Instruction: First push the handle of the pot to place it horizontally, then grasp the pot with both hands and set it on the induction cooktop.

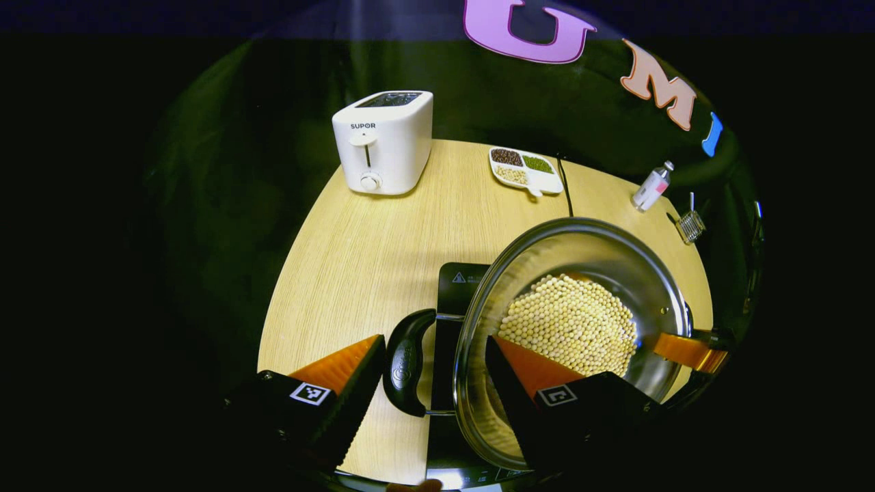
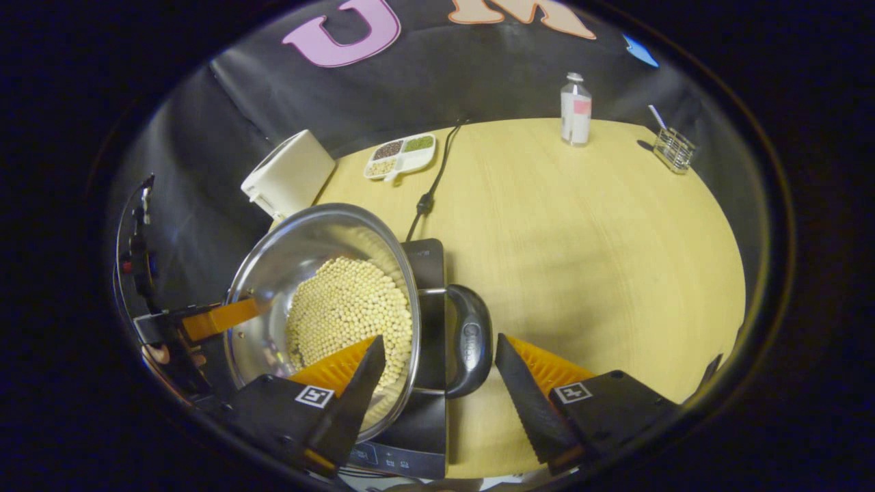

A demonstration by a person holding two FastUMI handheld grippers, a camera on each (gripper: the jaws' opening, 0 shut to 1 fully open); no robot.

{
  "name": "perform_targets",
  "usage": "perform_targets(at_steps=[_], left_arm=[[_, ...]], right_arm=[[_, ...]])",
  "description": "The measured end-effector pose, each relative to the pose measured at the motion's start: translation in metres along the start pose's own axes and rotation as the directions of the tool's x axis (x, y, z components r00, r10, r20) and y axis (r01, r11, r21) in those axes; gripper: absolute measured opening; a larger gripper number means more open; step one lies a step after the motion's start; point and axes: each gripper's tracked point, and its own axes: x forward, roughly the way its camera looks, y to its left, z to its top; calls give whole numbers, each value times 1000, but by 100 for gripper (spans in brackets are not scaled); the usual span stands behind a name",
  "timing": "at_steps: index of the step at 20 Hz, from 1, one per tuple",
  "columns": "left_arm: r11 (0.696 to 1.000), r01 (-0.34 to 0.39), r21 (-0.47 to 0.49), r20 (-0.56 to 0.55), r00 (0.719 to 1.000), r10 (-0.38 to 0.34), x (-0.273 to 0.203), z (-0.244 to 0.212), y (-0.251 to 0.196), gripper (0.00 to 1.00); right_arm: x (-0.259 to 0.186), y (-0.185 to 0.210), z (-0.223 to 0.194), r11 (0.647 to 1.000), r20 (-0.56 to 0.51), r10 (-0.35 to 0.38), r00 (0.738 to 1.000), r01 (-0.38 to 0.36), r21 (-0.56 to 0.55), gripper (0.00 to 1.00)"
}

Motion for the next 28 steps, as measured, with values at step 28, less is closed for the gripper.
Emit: perform_targets(at_steps=[28], left_arm=[[992, -125, 16, 248, 962, 117, -70, 17, -72, 97]], right_arm=[[-83, -118, 36, 997, 240, -9, 971, 26, -68, 100]])
